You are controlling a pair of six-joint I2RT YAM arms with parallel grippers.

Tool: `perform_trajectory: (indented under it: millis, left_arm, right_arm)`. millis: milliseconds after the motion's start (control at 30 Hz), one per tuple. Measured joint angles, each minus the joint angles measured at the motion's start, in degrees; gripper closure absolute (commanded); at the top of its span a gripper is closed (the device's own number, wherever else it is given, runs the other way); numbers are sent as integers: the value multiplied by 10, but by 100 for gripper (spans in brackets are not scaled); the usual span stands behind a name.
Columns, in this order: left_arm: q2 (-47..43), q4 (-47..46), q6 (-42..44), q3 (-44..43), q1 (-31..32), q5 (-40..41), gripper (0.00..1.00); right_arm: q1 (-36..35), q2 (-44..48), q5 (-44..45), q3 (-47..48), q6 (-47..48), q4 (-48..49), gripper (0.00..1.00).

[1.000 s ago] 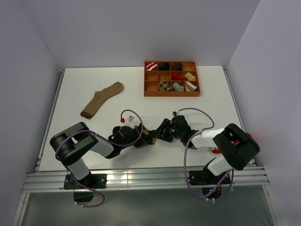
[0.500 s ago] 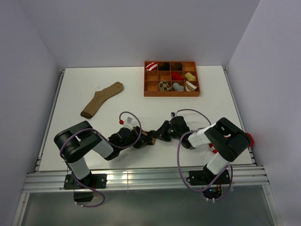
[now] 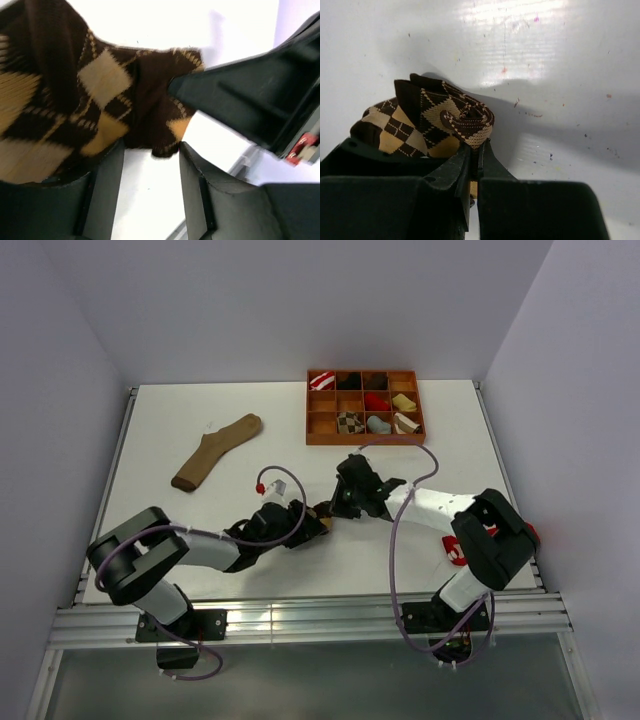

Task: Roll the socks
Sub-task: Roll the sock at the center of the board.

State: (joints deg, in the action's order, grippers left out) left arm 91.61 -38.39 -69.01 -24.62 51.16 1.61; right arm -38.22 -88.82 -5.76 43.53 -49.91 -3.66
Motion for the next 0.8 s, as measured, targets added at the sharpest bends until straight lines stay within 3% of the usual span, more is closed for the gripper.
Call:
perform_trajectory:
  millis: [200, 333, 500, 800]
  left_arm:
    - [-56, 158, 72, -52, 66, 126, 45]
    - [-57, 216, 94, -76, 98, 189, 62]
    - [-56, 266, 99, -72, 84, 242, 68]
    - [-56, 258, 97, -59, 39, 253, 78]
  right_arm:
    - [-31, -47, 68, 108, 30, -130, 100]
    - [-49, -78, 82, 129, 45, -172, 100]
    - [-53, -80, 84, 128, 59, -185, 100]
    - [-53, -77, 82, 125, 84, -184, 100]
